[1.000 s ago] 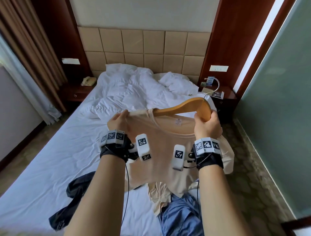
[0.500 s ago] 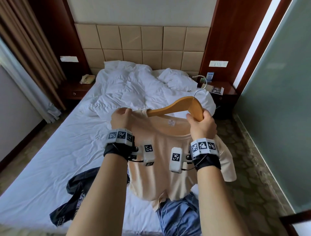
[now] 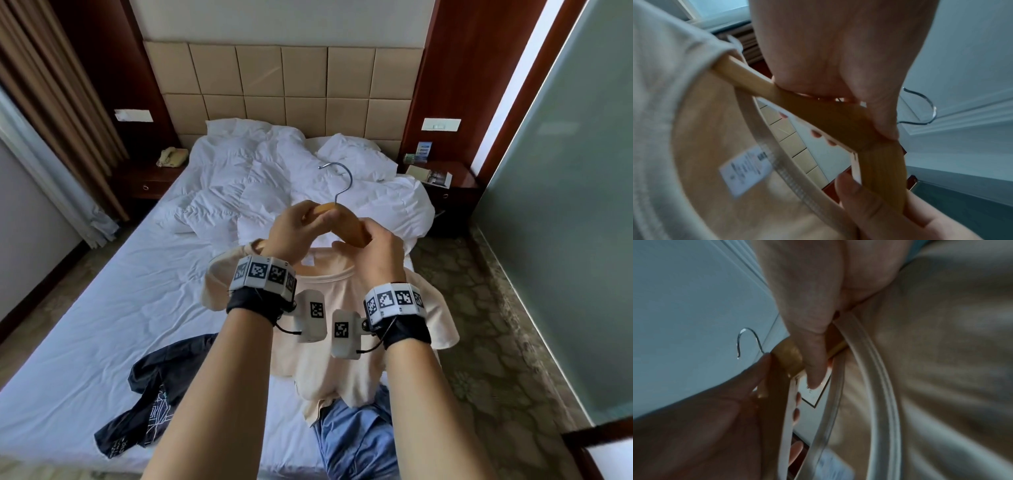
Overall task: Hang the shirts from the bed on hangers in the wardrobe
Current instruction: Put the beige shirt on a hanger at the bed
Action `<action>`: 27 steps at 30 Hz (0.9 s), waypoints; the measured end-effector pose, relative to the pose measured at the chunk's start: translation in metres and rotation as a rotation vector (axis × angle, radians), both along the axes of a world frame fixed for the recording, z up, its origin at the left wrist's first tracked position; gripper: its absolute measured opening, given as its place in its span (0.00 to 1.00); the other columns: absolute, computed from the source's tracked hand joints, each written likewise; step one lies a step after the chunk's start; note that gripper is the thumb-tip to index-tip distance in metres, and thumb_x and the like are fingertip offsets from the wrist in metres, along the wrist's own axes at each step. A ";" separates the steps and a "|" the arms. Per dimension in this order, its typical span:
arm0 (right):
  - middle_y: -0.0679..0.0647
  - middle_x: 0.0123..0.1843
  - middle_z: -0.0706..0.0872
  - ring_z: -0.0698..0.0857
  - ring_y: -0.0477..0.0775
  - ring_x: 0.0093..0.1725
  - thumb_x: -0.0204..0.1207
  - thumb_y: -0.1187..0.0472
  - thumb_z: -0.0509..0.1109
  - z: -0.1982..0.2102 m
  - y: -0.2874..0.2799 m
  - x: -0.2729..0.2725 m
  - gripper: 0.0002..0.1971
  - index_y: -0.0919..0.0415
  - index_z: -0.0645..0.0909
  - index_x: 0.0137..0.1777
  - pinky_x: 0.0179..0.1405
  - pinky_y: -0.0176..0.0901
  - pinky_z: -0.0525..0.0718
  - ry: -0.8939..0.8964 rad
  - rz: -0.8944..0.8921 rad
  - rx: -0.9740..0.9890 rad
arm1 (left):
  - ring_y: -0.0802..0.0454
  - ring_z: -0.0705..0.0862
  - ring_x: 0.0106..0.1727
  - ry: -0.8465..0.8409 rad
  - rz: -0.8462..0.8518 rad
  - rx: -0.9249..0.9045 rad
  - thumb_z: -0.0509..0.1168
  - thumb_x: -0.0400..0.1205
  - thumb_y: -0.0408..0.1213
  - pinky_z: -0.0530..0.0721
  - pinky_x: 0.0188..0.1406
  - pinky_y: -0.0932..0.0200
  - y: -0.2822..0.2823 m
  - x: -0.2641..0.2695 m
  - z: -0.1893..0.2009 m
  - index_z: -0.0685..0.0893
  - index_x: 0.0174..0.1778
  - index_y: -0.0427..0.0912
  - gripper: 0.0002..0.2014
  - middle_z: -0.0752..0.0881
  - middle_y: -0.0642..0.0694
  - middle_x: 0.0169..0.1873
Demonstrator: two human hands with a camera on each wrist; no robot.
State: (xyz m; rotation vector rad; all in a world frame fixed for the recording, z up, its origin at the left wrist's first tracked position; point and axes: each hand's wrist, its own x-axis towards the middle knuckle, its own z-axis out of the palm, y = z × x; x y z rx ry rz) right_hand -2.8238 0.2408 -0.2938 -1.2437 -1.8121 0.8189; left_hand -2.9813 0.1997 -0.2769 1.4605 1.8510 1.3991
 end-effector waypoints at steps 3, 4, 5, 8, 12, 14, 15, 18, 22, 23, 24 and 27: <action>0.42 0.44 0.91 0.87 0.38 0.46 0.72 0.50 0.80 0.002 0.004 0.008 0.12 0.49 0.88 0.54 0.48 0.33 0.83 0.076 0.101 -0.019 | 0.54 0.82 0.37 -0.035 0.061 0.037 0.67 0.69 0.71 0.83 0.52 0.36 0.002 -0.003 -0.005 0.81 0.34 0.56 0.20 0.83 0.58 0.29; 0.43 0.46 0.92 0.88 0.40 0.50 0.76 0.46 0.76 0.002 0.006 0.012 0.12 0.49 0.89 0.55 0.51 0.35 0.83 0.087 0.110 0.001 | 0.55 0.81 0.36 -0.051 0.077 0.059 0.68 0.70 0.70 0.84 0.51 0.35 0.003 -0.003 -0.006 0.81 0.34 0.56 0.20 0.81 0.59 0.27; 0.46 0.50 0.92 0.88 0.46 0.55 0.80 0.43 0.71 0.005 0.007 0.016 0.14 0.50 0.89 0.57 0.58 0.40 0.83 0.078 0.105 0.007 | 0.55 0.80 0.35 -0.074 0.090 0.086 0.68 0.71 0.68 0.83 0.49 0.35 0.004 -0.004 -0.006 0.82 0.35 0.53 0.21 0.80 0.59 0.26; 0.52 0.62 0.90 0.80 0.58 0.69 0.89 0.43 0.53 0.006 0.016 0.029 0.23 0.52 0.87 0.63 0.80 0.56 0.63 -0.164 -0.003 -0.039 | 0.55 0.78 0.33 -0.110 0.152 0.143 0.68 0.72 0.67 0.81 0.45 0.37 0.004 -0.005 -0.004 0.83 0.36 0.48 0.23 0.78 0.59 0.25; 0.51 0.52 0.90 0.80 0.58 0.65 0.87 0.41 0.53 -0.007 0.031 0.034 0.24 0.53 0.87 0.46 0.80 0.63 0.52 -0.321 -0.192 -0.005 | 0.57 0.77 0.33 -0.148 0.213 0.174 0.67 0.71 0.68 0.80 0.46 0.36 0.004 -0.006 -0.003 0.82 0.31 0.58 0.18 0.78 0.64 0.23; 0.52 0.48 0.90 0.81 0.59 0.61 0.86 0.43 0.54 -0.016 0.037 0.033 0.24 0.56 0.86 0.42 0.78 0.64 0.54 -0.310 -0.266 0.006 | 0.57 0.77 0.33 -0.163 0.225 0.187 0.68 0.71 0.67 0.81 0.47 0.34 0.005 -0.006 -0.004 0.82 0.30 0.58 0.17 0.79 0.64 0.22; 0.54 0.46 0.90 0.82 0.60 0.59 0.86 0.45 0.55 -0.017 0.038 0.032 0.24 0.58 0.86 0.41 0.77 0.62 0.55 -0.286 -0.304 0.005 | 0.56 0.78 0.33 -0.171 0.225 0.194 0.68 0.71 0.67 0.82 0.48 0.33 0.006 -0.007 -0.006 0.82 0.31 0.57 0.18 0.79 0.64 0.23; 0.58 0.41 0.89 0.83 0.62 0.52 0.86 0.50 0.57 -0.022 0.041 0.032 0.23 0.63 0.86 0.39 0.74 0.55 0.58 -0.191 -0.424 0.039 | 0.55 0.80 0.35 -0.181 0.217 0.203 0.69 0.71 0.69 0.83 0.50 0.28 0.008 -0.007 -0.006 0.84 0.33 0.55 0.20 0.80 0.61 0.24; 0.57 0.41 0.90 0.84 0.60 0.52 0.88 0.51 0.58 -0.025 0.042 0.032 0.21 0.61 0.87 0.43 0.77 0.54 0.58 -0.084 -0.507 0.073 | 0.59 0.79 0.34 -0.146 0.186 0.190 0.68 0.72 0.66 0.83 0.48 0.36 0.007 -0.004 0.000 0.83 0.33 0.56 0.17 0.81 0.64 0.24; 0.58 0.42 0.90 0.84 0.60 0.52 0.88 0.51 0.59 -0.024 0.042 0.032 0.20 0.61 0.87 0.45 0.77 0.53 0.58 -0.057 -0.527 0.082 | 0.60 0.79 0.33 -0.133 0.181 0.190 0.68 0.72 0.66 0.83 0.46 0.38 0.008 -0.004 0.001 0.83 0.34 0.56 0.17 0.81 0.65 0.24; 0.59 0.42 0.90 0.84 0.60 0.51 0.88 0.52 0.59 -0.025 0.041 0.032 0.19 0.61 0.88 0.46 0.76 0.52 0.59 -0.030 -0.553 0.097 | 0.61 0.79 0.33 -0.128 0.176 0.189 0.68 0.72 0.67 0.83 0.45 0.39 0.008 -0.003 0.003 0.83 0.34 0.56 0.18 0.81 0.65 0.24; 0.61 0.41 0.90 0.85 0.62 0.48 0.87 0.54 0.61 -0.030 0.041 0.028 0.18 0.63 0.89 0.45 0.74 0.53 0.64 0.066 -0.628 0.187 | 0.59 0.80 0.34 -0.127 0.192 0.183 0.68 0.72 0.68 0.84 0.48 0.36 0.012 -0.006 0.003 0.84 0.34 0.55 0.19 0.81 0.64 0.25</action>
